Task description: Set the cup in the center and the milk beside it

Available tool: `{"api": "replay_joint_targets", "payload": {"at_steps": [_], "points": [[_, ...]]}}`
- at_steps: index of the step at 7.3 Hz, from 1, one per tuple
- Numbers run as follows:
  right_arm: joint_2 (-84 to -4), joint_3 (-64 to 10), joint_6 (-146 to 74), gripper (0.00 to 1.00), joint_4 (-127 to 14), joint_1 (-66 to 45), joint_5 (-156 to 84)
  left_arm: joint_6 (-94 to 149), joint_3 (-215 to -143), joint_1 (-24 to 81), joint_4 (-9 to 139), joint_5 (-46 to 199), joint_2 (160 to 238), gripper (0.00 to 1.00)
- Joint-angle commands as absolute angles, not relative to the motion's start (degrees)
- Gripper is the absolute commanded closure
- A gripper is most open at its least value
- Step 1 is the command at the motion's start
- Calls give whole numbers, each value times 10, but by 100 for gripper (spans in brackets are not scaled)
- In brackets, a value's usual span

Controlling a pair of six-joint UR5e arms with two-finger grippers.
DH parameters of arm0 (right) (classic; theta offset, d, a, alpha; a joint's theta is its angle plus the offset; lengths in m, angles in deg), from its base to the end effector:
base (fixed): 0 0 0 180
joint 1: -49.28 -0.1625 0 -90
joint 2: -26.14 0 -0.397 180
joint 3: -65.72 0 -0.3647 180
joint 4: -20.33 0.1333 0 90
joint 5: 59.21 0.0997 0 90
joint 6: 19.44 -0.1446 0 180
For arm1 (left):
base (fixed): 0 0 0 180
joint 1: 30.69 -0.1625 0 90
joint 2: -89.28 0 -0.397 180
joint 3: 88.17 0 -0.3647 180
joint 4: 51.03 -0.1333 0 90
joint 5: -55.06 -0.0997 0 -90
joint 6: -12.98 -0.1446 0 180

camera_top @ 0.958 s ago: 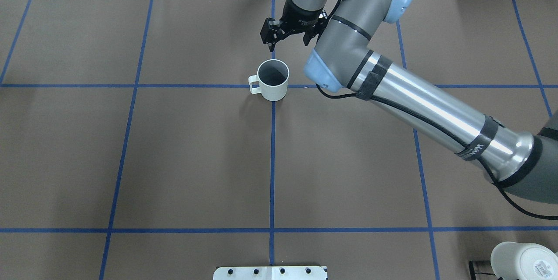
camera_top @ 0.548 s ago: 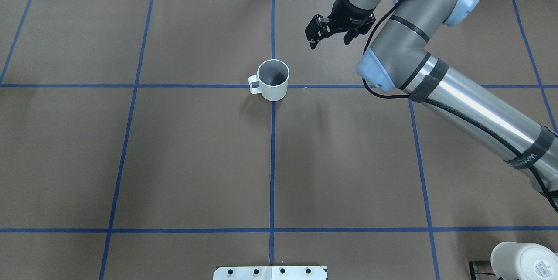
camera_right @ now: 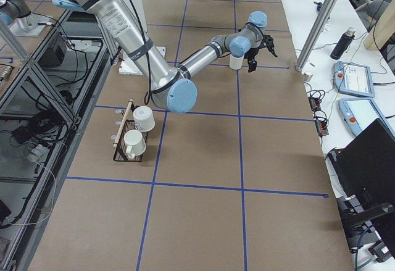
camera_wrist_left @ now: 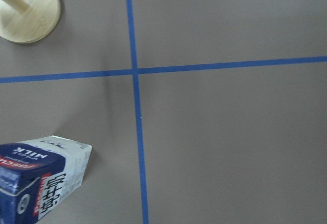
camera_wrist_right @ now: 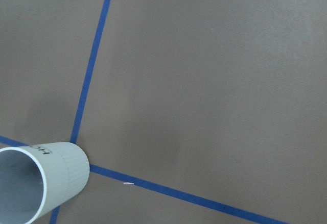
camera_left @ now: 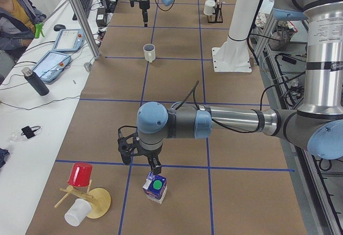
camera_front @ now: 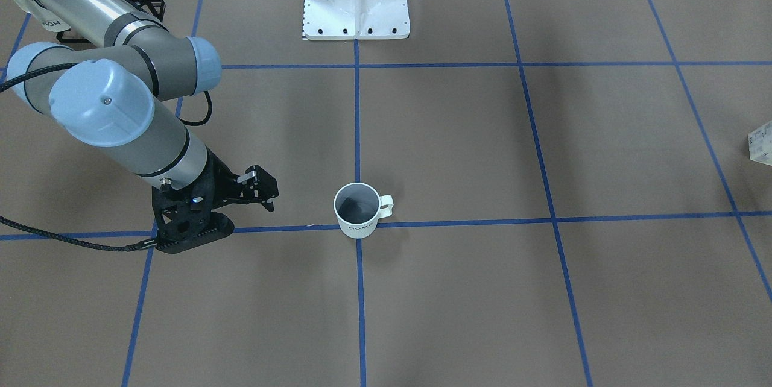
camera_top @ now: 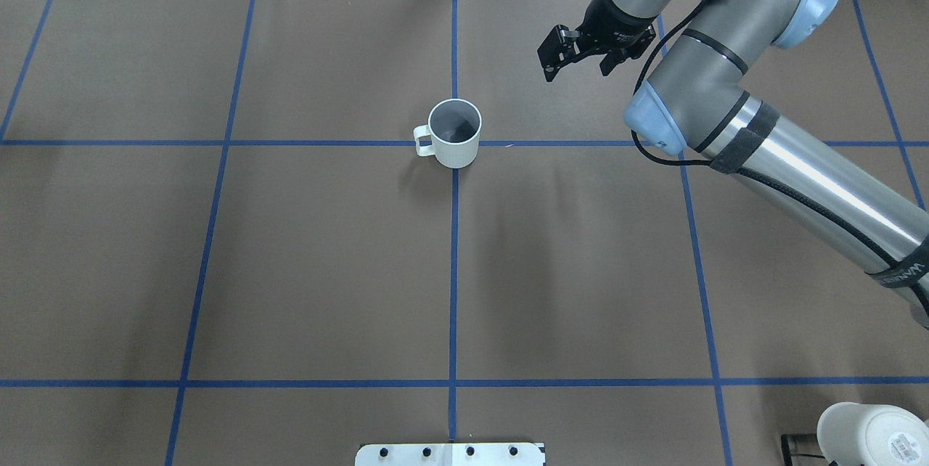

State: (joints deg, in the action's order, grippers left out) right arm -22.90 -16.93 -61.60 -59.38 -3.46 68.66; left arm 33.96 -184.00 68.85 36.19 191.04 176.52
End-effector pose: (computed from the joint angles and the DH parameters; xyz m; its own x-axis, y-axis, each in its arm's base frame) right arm -0.3974 -0.5960 0.2735 0.5675 -0.2205 0.7933 0.0746 0.9733 0.2171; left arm -0.1027 -0.4343 0.6395 0.5811 -0.4573 -0.6732 0.4003 0.8808 -0.2527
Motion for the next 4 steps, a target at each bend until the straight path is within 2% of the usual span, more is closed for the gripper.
{"api": "replay_joint_targets", "payload": {"at_steps": [1, 4], "points": [[-258, -185, -610, 0, -594, -56, 697, 386, -1738, 691, 448, 1895, 1773, 2], [-277, -198, -610, 0, -593, -63, 710, 468, -1734, 691, 484, 1890, 1761, 2]]}}
